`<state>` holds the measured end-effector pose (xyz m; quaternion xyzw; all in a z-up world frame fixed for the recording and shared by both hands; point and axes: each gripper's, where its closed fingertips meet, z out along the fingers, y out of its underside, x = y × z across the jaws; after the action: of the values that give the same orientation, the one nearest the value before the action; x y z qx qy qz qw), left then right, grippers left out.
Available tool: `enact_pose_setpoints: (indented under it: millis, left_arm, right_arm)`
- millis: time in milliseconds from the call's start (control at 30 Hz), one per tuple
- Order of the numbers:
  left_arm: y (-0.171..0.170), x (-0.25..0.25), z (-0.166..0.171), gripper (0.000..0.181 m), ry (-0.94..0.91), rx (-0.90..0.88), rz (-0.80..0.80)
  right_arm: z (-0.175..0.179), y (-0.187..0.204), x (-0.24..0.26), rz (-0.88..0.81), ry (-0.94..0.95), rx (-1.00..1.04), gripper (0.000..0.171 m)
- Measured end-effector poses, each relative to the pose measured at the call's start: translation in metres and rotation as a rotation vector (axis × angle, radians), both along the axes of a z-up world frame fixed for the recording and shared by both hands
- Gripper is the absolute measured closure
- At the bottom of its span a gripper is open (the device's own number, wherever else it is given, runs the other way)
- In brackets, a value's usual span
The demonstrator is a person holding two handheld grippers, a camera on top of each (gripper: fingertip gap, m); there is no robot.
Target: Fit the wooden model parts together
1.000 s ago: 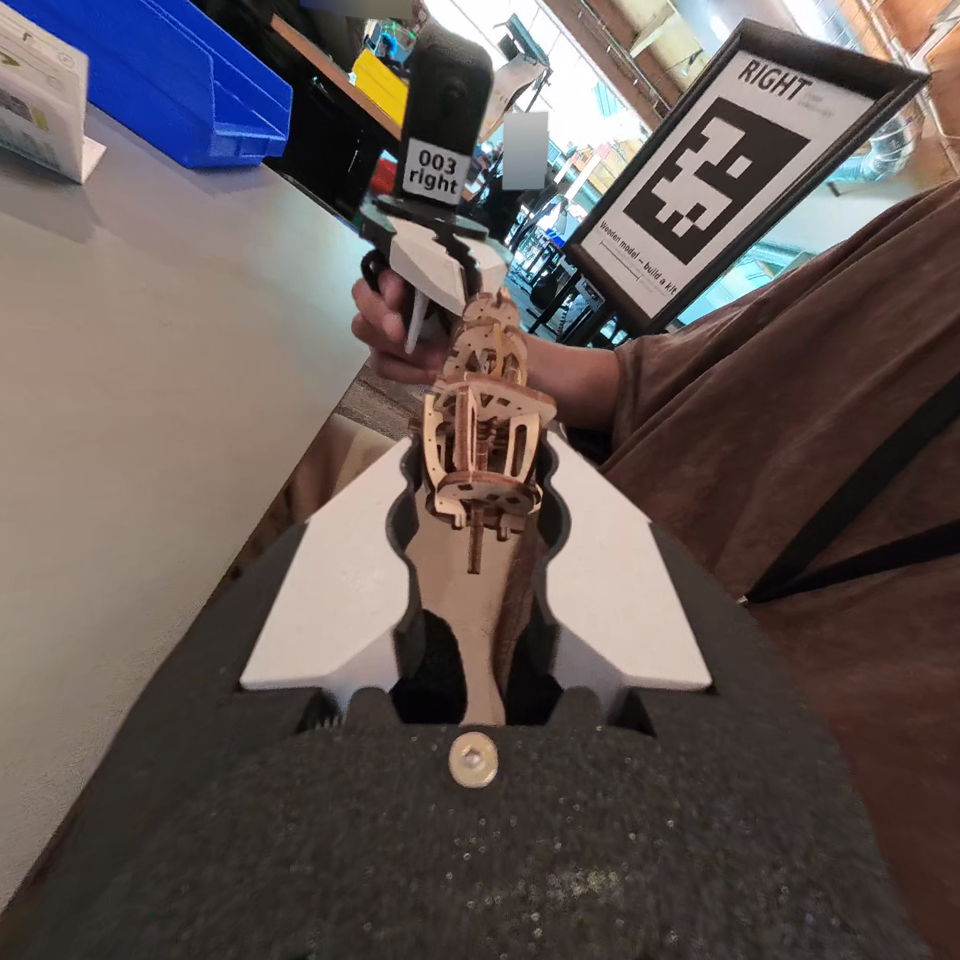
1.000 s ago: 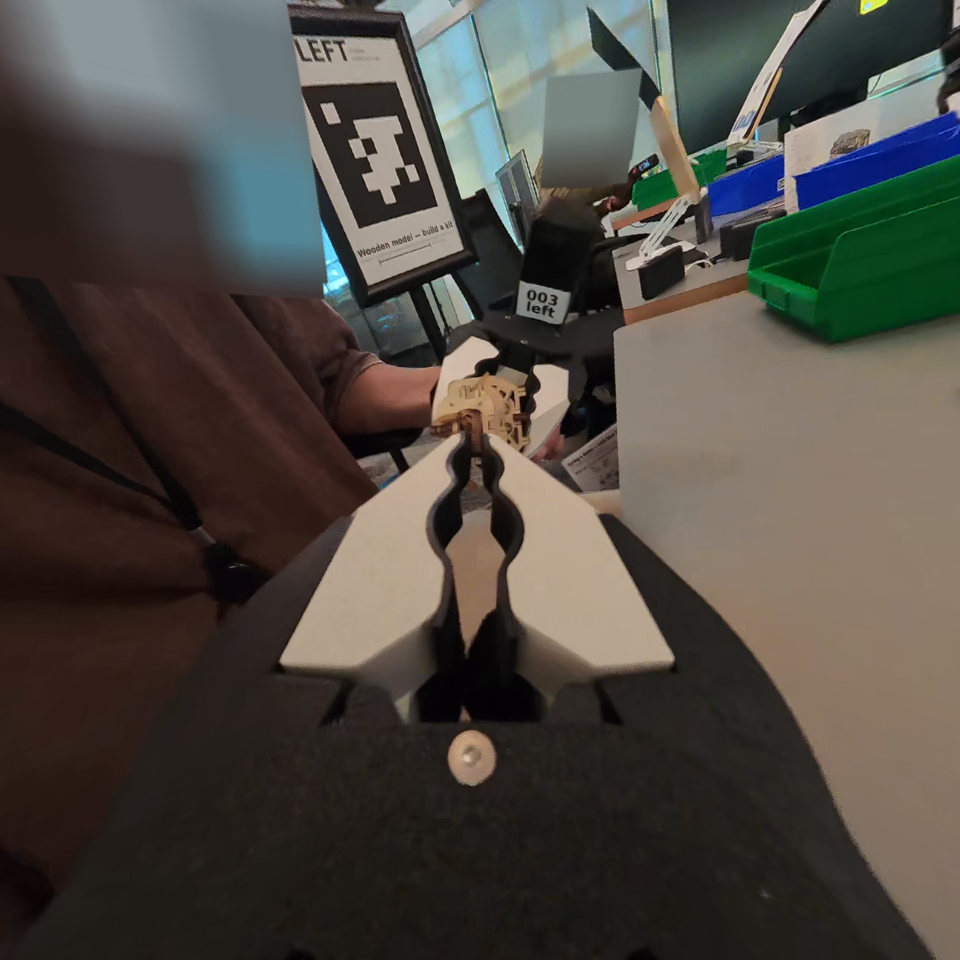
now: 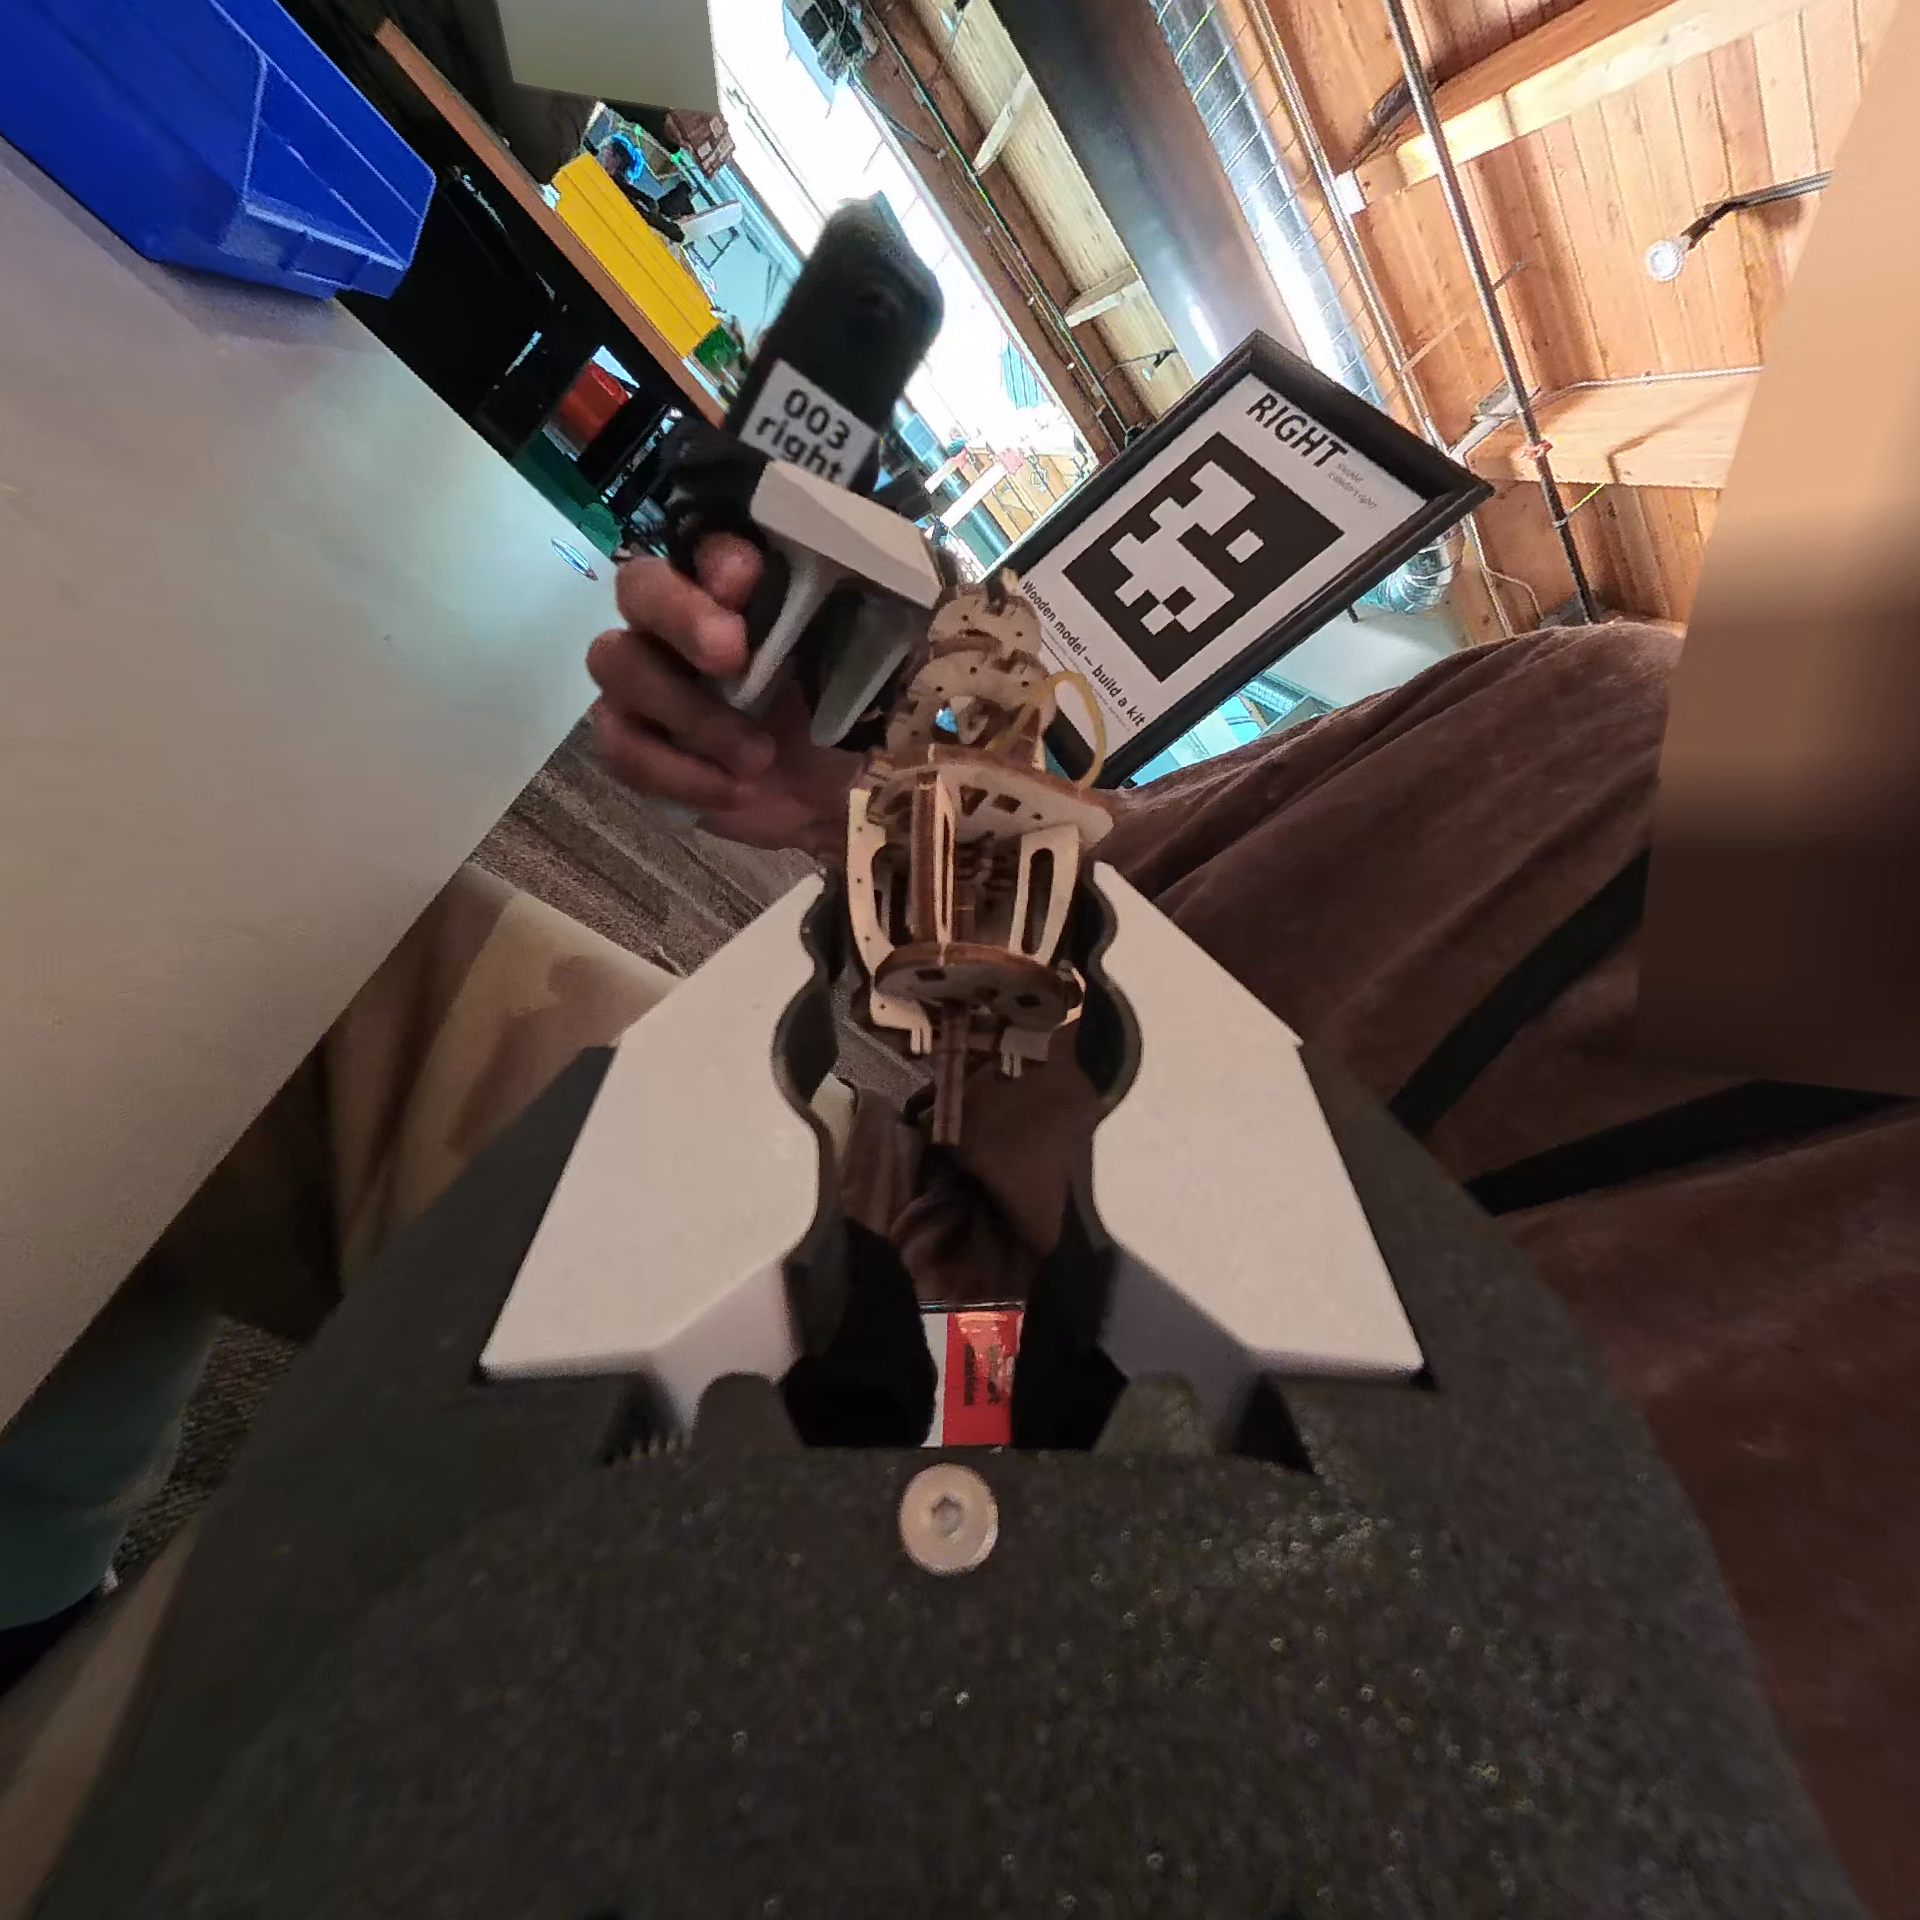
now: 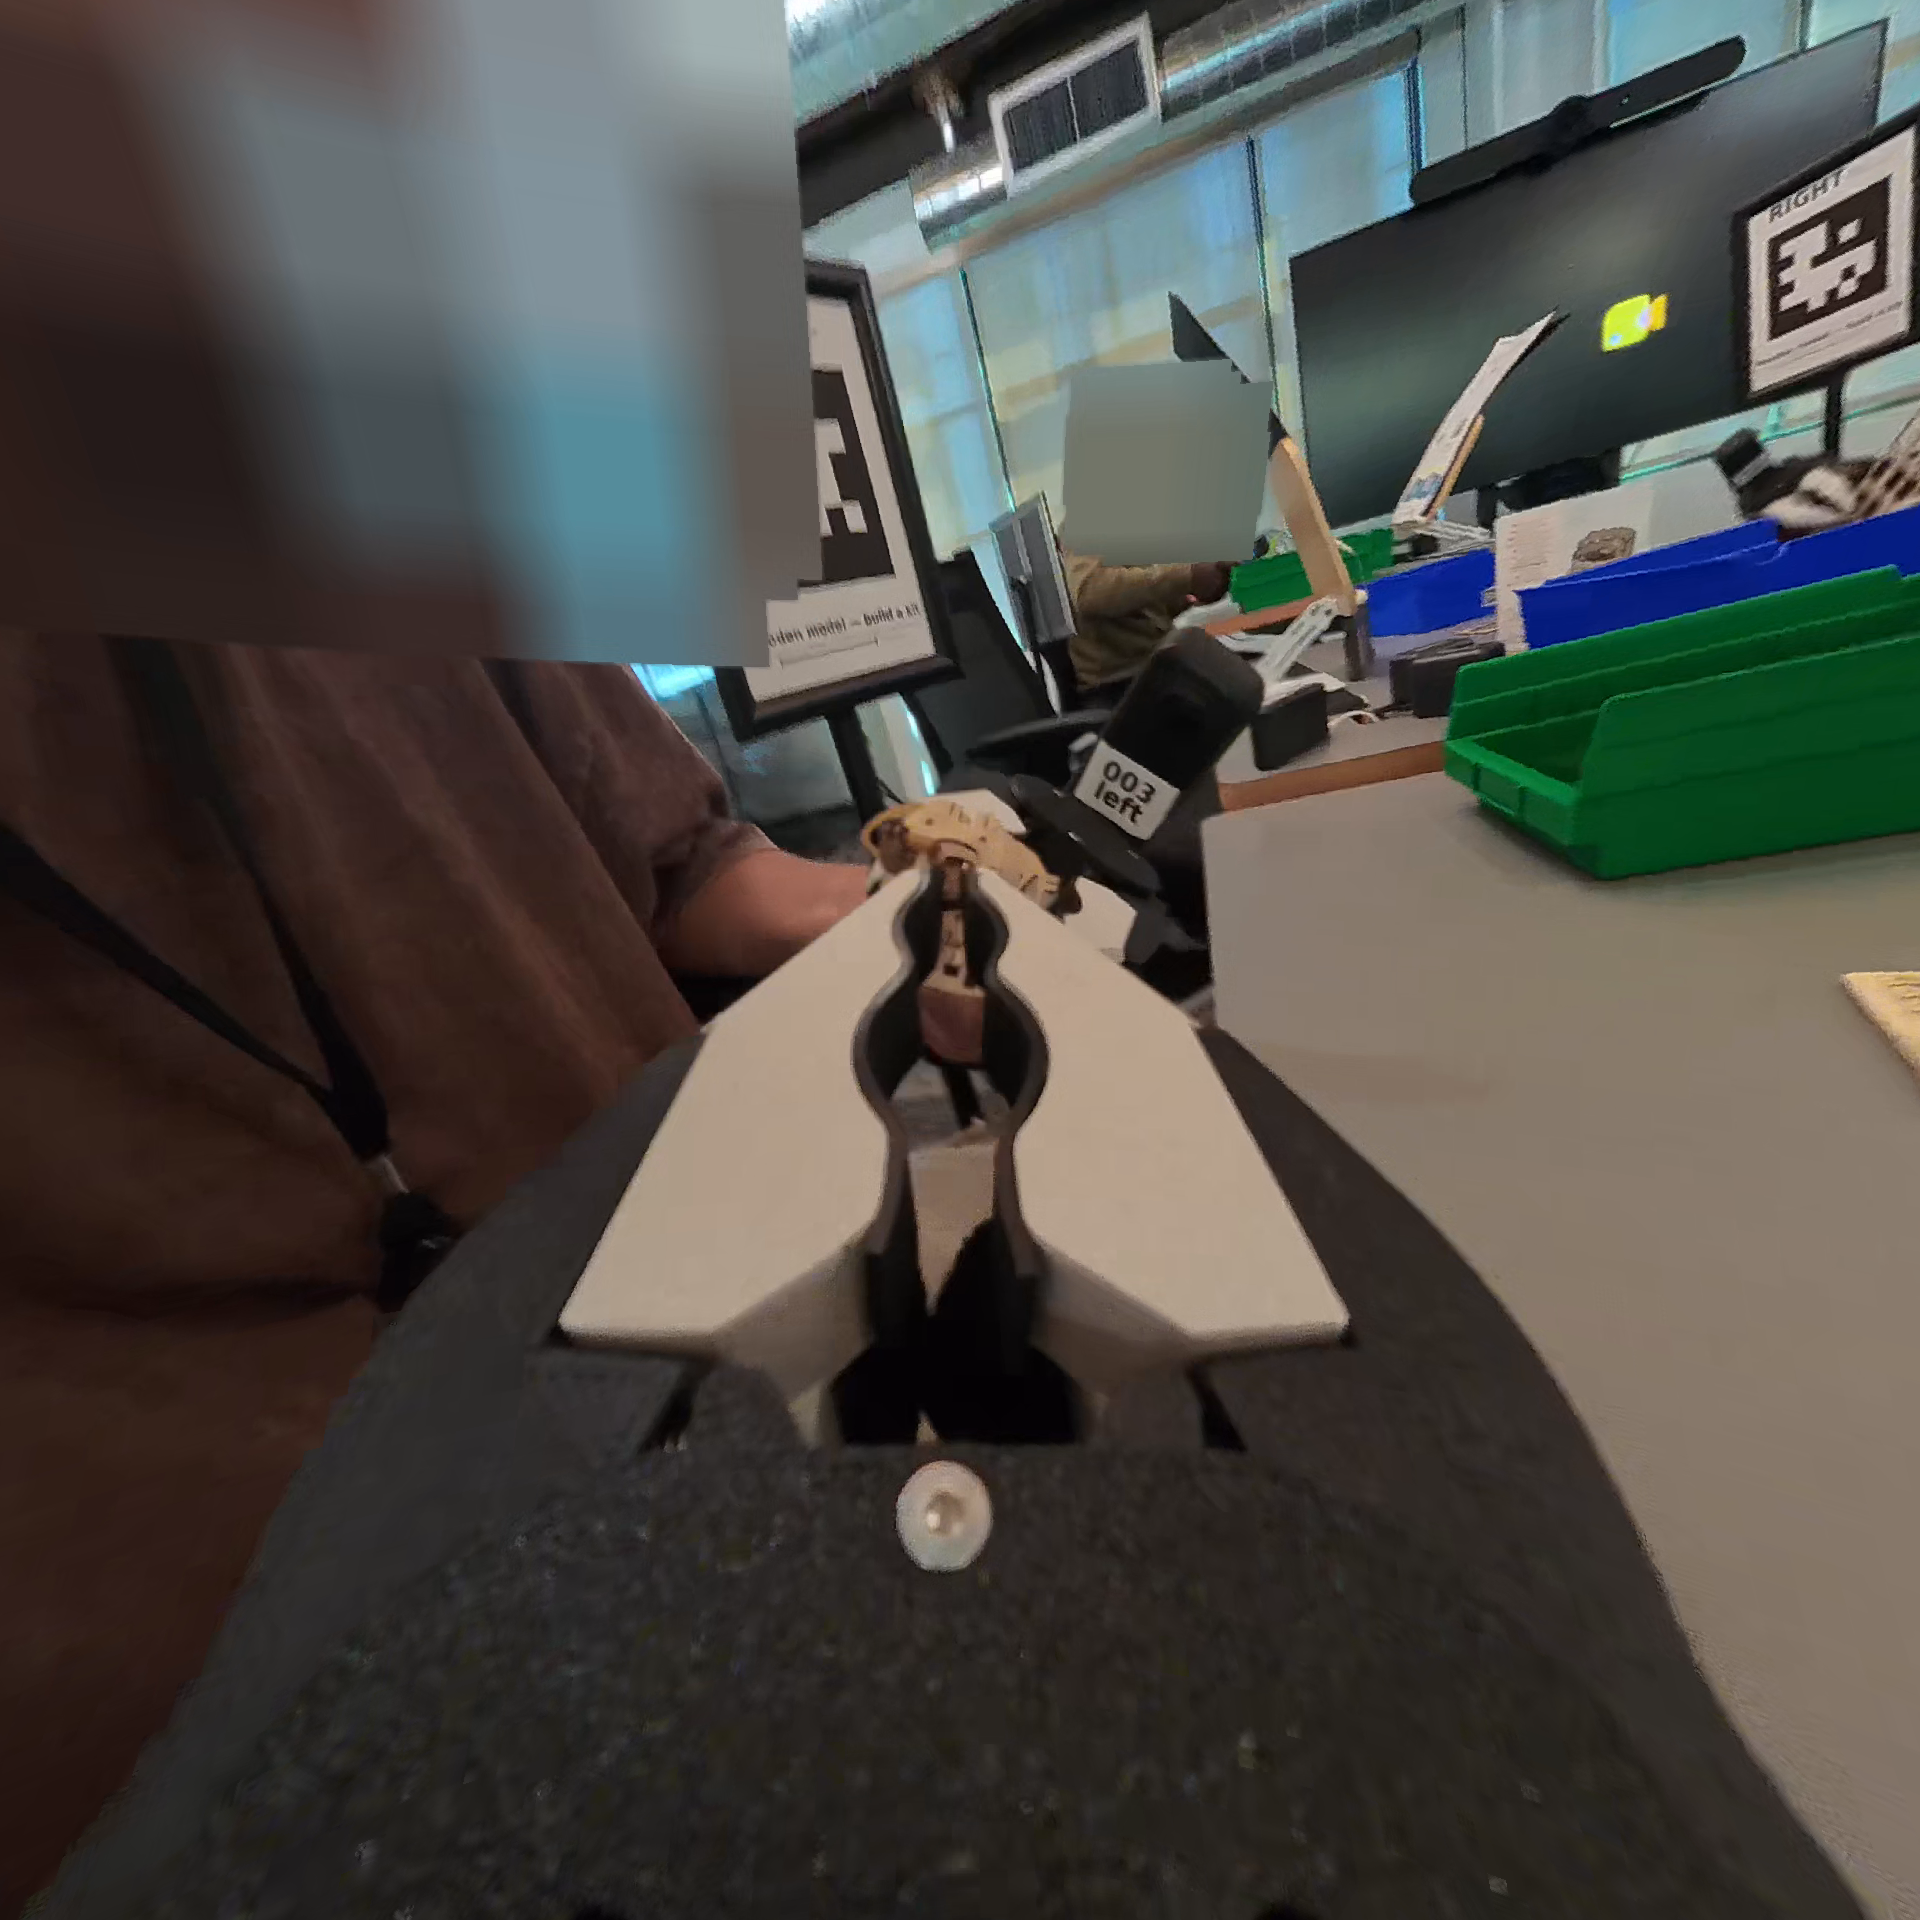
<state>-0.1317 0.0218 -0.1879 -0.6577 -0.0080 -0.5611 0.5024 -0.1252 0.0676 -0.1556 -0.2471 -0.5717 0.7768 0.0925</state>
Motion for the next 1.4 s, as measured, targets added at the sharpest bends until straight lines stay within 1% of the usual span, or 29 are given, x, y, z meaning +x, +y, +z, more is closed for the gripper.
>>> enact_pose_setpoints:
  millis: [67, 167, 300, 400, 433, 500, 633, 733, 800, 867, 933, 1067, 1133, 1200, 1267, 1400]
  left_arm:
    - [0.000, 0.002, -0.002, 0.140, 0.026, -0.004, -0.001]
    - [0.001, 0.001, -0.005, 0.140, 0.074, -0.010, 0.021]
    - [0.000, 0.002, -0.004, 0.140, 0.072, -0.014, 0.018]
    - [0.002, -0.004, -0.012, 0.140, 0.155, -0.034, 0.055]
    - [0.003, -0.006, -0.015, 0.140, 0.187, -0.041, 0.068]
    - [0.004, -0.008, -0.021, 0.140, 0.272, -0.048, 0.093]
    - [0.007, -0.010, -0.031, 0.140, 0.433, -0.043, 0.140]
    - [0.010, -0.012, -0.036, 0.140, 0.546, -0.026, 0.176]
    - [0.011, -0.015, -0.044, 0.140, 0.669, -0.020, 0.199]
    - [0.012, -0.017, -0.051, 0.140, 0.789, -0.006, 0.220]
    - [0.013, -0.018, -0.053, 0.140, 0.884, 0.022, 0.235]
    - [0.014, -0.016, -0.047, 0.140, 1.049, 0.136, 0.272]
    - [0.015, -0.015, -0.045, 0.140, 1.091, 0.166, 0.282]
    - [0.014, -0.014, -0.047, 0.140, 1.114, 0.170, 0.273]
    - [0.015, -0.014, -0.050, 0.140, 1.126, 0.167, 0.269]
    - [0.015, -0.013, -0.052, 0.140, 1.117, 0.156, 0.259]
  right_arm:
    - [0.000, 0.001, -0.001, 0.043, -0.067, -0.086, 0.169]
    - [-0.002, 0.000, -0.001, 0.019, -0.034, -0.087, 0.169]
    - [-0.003, 0.000, -0.003, 0.076, -0.119, -0.156, 0.169]
    - [-0.012, 0.006, -0.006, 0.070, -0.191, -0.126, 0.168]
    - [-0.014, 0.008, -0.007, 0.070, -0.212, -0.098, 0.167]
    - [-0.015, 0.017, -0.009, 0.031, -0.224, -0.032, 0.158]
    - [-0.011, 0.024, -0.012, -0.071, -0.231, 0.233, 0.156]
    - [-0.020, 0.015, -0.011, -0.077, -0.320, 0.420, 0.148]
    - [-0.027, 0.012, -0.011, -0.079, -0.377, 0.512, 0.148]
    - [-0.036, 0.020, -0.014, -0.114, -0.425, 0.570, 0.147]
    - [-0.044, 0.027, -0.016, -0.096, -0.480, 0.536, 0.147]
    - [-0.064, 0.026, -0.007, 0.112, -0.655, 0.295, 0.147]
    - [-0.068, 0.024, -0.004, 0.162, -0.677, 0.214, 0.149]
    - [-0.063, 0.019, 0.001, 0.226, -0.670, 0.140, 0.151]
    - [-0.060, 0.017, 0.004, 0.249, -0.666, 0.117, 0.152]
    - [-0.069, 0.012, 0.005, 0.250, -0.679, 0.145, 0.155]
